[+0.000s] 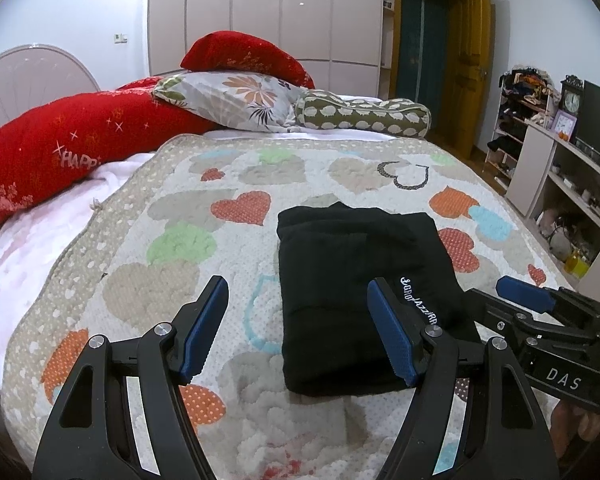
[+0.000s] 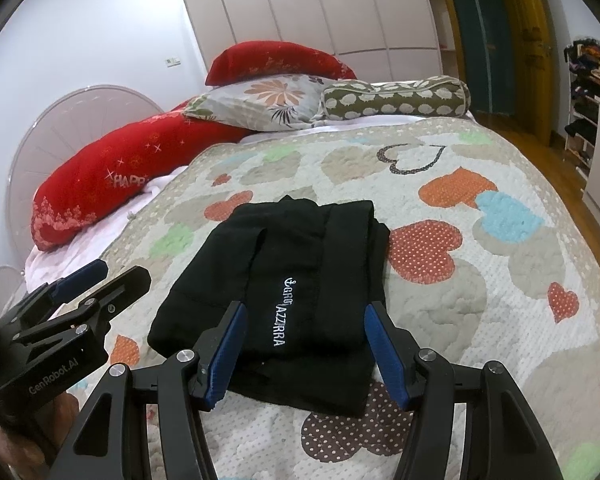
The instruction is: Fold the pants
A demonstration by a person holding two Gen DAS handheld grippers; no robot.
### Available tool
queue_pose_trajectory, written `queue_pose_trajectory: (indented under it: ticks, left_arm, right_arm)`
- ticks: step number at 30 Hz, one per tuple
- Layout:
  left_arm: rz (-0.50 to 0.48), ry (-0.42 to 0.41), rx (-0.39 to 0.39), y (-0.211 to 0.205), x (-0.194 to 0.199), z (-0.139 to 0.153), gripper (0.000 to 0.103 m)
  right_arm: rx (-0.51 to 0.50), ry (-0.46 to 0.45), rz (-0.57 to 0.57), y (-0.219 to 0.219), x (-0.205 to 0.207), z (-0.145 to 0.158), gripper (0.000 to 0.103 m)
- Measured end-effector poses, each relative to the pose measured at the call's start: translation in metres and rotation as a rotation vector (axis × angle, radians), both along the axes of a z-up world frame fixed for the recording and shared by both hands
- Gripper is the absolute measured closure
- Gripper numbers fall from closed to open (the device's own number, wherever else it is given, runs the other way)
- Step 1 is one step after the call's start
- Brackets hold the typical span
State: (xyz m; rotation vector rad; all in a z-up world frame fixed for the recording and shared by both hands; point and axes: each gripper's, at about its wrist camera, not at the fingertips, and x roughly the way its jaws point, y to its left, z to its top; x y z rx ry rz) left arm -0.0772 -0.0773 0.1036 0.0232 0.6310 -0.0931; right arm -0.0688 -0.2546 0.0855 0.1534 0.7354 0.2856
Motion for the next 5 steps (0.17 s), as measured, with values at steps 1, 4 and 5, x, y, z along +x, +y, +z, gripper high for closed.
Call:
queue_pose_trajectory:
  ticks: [1, 4, 5]
  left_arm:
    - [0.002, -0.003, -0.005, 0.0004, -0.0018, 0.0001, 0.030]
    - [0.000, -0.004, -0.008, 0.0009, -0.0048, 0.0005, 0.030]
    - [0.000, -0.002, -0.009, 0.0009, -0.0048, 0.0005, 0.030]
  right_arm:
    - [-0.002, -0.001, -0.001, 0.0006, -0.0004, 0.0004, 0.044]
    - [-0.004, -0.005, -0.007, -0.0004, -0.0020, 0.0020, 0.044]
    - [-0.005, -0.007, -0.009, -0.0016, -0.0022, 0.0026, 0.044]
